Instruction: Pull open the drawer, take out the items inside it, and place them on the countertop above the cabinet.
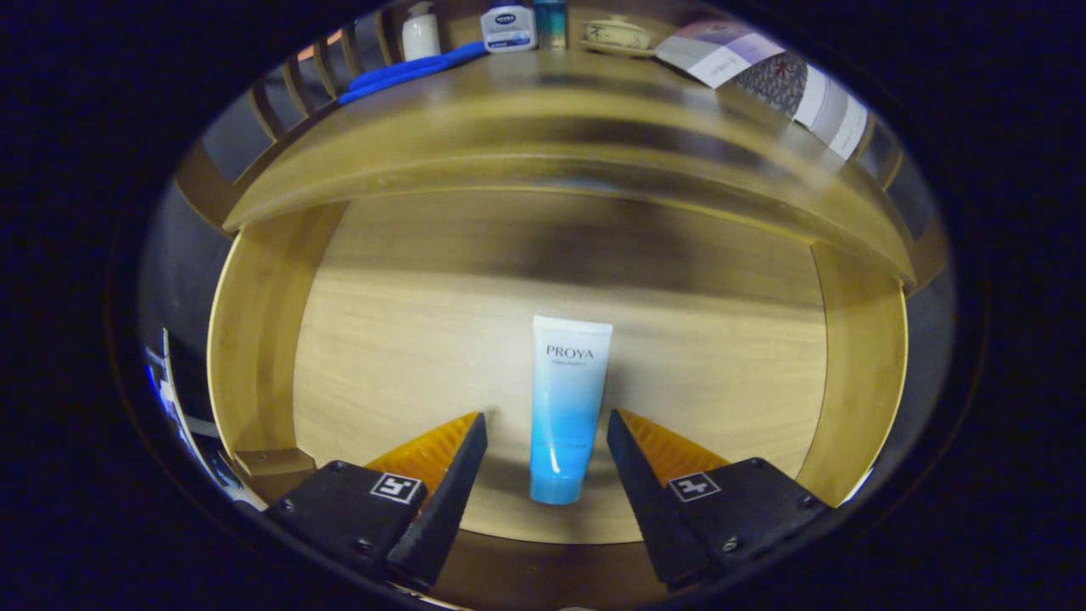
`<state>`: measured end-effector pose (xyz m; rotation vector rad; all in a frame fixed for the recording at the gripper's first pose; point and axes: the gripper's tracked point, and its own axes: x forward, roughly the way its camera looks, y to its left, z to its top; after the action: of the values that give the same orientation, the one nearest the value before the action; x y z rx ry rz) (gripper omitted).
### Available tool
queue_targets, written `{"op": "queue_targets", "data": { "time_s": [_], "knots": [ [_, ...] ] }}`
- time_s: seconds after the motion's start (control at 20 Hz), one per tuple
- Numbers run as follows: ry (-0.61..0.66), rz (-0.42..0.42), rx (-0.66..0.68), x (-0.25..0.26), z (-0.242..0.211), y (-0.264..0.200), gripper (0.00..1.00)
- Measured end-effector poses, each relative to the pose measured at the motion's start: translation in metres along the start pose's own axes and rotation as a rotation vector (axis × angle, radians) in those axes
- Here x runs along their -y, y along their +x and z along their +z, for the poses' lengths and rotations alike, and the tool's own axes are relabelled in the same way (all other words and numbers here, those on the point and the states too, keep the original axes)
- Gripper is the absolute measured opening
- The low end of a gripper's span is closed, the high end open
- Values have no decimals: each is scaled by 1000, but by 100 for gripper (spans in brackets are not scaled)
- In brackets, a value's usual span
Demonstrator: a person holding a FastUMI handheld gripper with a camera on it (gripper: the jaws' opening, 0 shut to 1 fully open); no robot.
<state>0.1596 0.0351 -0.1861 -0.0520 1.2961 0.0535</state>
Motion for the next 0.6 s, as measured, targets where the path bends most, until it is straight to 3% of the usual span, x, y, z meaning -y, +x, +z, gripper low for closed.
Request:
{"op": "queue_targets", "data": {
  "time_s": [0.4,0.5,0.6],
  "knots": [
    [59,-35,-78,10,-8,8,60],
    [68,-23,-74,9,-9,7,48],
    [84,-6,-53,9,-8,4,46]
  ]
}}
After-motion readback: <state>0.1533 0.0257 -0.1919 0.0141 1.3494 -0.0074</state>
